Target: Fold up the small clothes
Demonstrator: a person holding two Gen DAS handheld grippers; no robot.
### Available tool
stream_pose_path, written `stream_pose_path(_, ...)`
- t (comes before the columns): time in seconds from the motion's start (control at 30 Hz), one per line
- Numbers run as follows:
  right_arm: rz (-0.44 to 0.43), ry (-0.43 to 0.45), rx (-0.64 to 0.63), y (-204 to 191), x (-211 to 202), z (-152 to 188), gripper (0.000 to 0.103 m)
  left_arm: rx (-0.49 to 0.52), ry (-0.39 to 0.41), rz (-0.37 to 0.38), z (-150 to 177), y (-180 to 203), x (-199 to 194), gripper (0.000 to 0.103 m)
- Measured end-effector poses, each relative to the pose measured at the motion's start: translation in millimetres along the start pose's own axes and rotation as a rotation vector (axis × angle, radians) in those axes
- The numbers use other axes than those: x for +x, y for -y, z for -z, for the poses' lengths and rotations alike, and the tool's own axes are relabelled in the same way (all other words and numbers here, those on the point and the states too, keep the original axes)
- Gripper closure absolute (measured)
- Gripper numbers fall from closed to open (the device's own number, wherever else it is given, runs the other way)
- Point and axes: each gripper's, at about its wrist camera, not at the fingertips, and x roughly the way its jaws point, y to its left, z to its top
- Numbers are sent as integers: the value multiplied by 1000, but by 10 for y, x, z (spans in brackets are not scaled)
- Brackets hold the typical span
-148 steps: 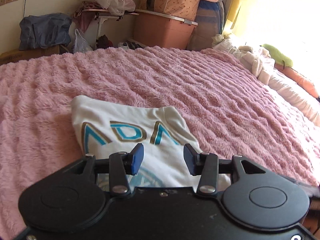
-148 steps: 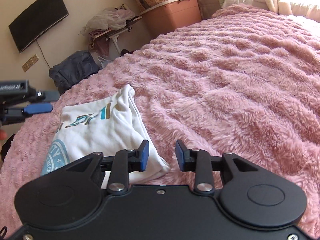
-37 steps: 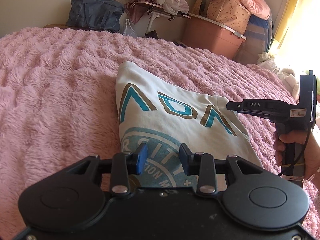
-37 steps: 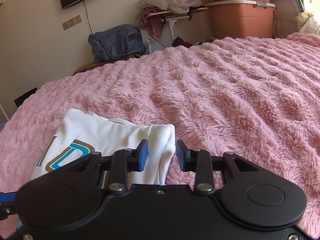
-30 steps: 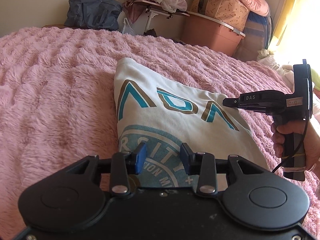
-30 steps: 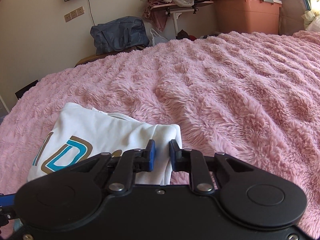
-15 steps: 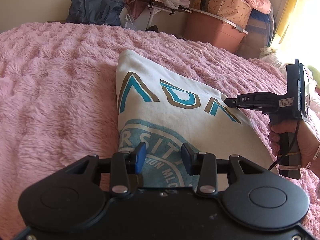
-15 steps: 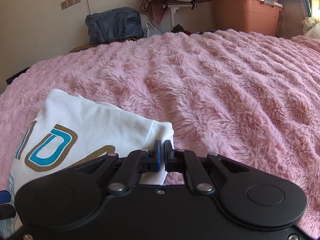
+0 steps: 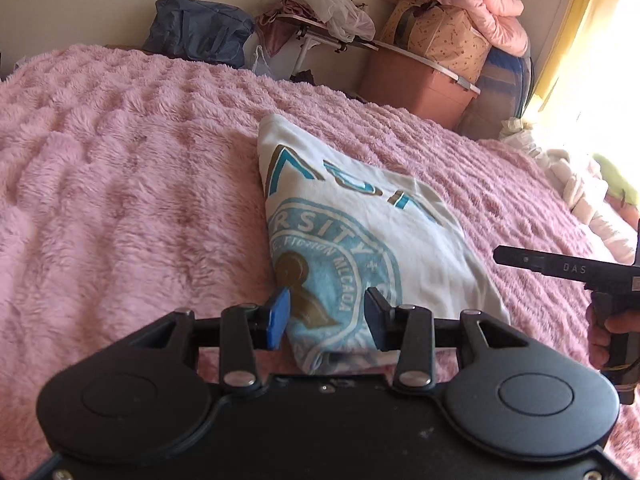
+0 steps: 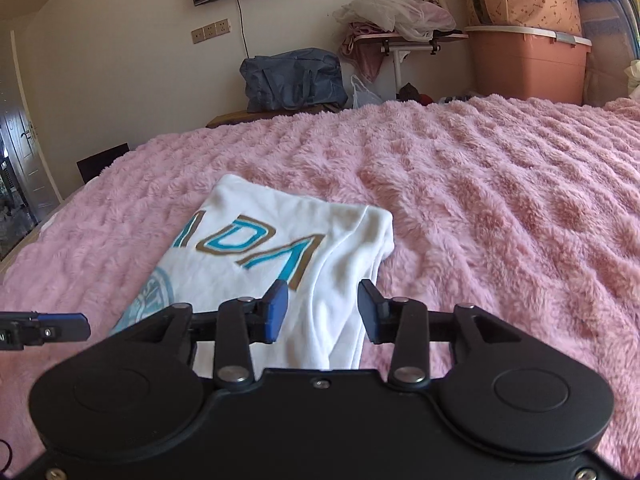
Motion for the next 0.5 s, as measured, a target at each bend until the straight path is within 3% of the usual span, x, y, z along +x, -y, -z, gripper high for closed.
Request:
stream_pose_path(0.13,13,-69,52,-4,-136,434,63,46,-72,-60,211,31,78,60)
stream_pose_path(0.33,33,-73,169,-3,-104,671,63,-47,-41,-99,242,-54,107,62)
stream_pose_path(0.43,21,-77,198,-6,-52,690,63,-27,-60,-119,239,-32,175,70)
stream_pose_path(0.5,15,-73,181,-31,-36,684,70,-10,-69,-94,226,-4,213,98)
